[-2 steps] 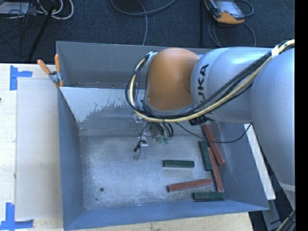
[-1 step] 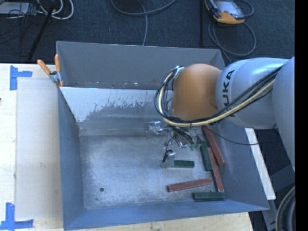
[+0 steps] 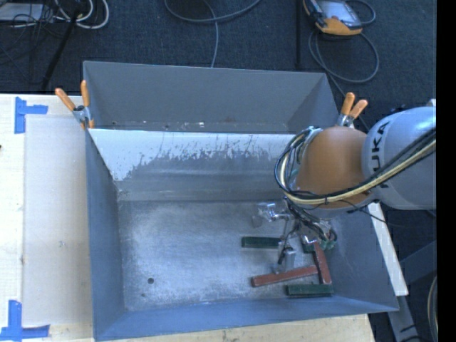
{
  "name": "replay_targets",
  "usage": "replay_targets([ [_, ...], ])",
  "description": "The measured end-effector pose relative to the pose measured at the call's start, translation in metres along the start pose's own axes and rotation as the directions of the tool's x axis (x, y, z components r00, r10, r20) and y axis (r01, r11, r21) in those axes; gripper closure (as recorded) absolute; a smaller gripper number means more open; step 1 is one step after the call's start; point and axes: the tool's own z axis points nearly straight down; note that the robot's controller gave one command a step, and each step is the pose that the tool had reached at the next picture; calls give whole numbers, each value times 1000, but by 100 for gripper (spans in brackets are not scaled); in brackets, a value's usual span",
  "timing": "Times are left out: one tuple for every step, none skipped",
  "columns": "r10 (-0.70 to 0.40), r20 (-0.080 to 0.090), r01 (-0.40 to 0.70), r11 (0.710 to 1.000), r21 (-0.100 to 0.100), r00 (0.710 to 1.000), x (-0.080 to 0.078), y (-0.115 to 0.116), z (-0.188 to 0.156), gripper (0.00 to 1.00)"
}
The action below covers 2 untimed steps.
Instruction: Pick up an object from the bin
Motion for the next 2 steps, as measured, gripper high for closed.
replay_targets([
  [-2, 4, 2, 1000, -2, 1000, -2, 3, -1, 100],
  [-64, 13, 64, 998, 1, 998, 16, 26, -144, 100],
])
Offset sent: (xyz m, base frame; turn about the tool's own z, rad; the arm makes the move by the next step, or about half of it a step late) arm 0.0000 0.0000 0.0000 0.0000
